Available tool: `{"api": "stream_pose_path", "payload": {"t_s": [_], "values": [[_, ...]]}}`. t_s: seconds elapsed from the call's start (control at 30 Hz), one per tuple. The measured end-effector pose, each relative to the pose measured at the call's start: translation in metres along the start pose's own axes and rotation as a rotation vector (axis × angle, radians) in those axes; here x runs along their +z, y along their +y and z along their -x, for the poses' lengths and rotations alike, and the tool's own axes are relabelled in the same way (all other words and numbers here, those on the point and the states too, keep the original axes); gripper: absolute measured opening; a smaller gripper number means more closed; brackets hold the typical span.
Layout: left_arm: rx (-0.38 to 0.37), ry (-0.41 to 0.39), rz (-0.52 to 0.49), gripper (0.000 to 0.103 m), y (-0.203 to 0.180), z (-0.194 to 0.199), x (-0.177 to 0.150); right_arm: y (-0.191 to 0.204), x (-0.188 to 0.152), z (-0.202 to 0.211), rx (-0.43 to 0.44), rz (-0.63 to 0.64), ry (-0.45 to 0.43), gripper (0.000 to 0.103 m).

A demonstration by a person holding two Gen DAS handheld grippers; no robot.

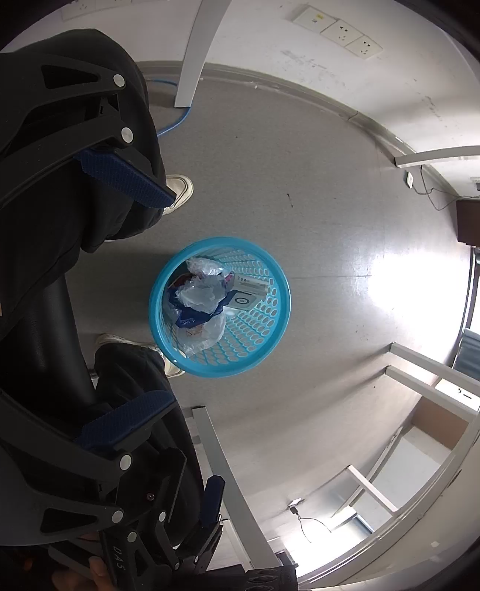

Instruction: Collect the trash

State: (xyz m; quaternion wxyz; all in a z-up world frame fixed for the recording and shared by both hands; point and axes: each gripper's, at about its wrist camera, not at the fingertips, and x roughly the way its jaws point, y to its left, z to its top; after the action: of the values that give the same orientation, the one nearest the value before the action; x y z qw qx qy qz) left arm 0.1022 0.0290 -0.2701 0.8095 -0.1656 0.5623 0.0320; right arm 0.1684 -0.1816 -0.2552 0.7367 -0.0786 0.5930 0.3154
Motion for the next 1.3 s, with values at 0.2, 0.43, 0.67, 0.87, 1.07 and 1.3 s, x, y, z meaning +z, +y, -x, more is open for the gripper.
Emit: {"api": "stream_pose_path", "payload": {"t_s": [0.2, 0.43, 0.67, 0.87, 1.07, 1.3], "values": [[0.001, 0.005, -0.012, 0.097, -0.0017, -0.0017, -0.0016, -0.0009, 0.0001, 0.0002, 0.001, -0.001, 0.001, 0.094], [0.002, 0.016, -0.008, 0.097, -0.0033, -0.0030, -0.0028, -0.0025, -0.0001, -0.0015, -0.017, 0.004, 0.007, 0.095], [0.001, 0.013, -0.010, 0.097, -0.0028, -0.0024, -0.0021, -0.0052, -0.0003, -0.0041, -0.017, 0.001, 0.012, 0.094], [-0.005, 0.010, -0.016, 0.097, -0.0021, -0.0012, 0.0003, -0.0068, 0.0009, -0.0051, -0.014, -0.005, 0.014, 0.094], [-0.005, 0.013, -0.014, 0.097, -0.0017, -0.0010, 0.0014, -0.0065, 0.0011, -0.0054, -0.015, -0.005, 0.014, 0.094], [-0.006, 0.014, -0.011, 0.097, -0.0016, -0.0024, -0.0002, -0.0070, 0.0013, -0.0054, -0.008, -0.007, 0.015, 0.094]]}}
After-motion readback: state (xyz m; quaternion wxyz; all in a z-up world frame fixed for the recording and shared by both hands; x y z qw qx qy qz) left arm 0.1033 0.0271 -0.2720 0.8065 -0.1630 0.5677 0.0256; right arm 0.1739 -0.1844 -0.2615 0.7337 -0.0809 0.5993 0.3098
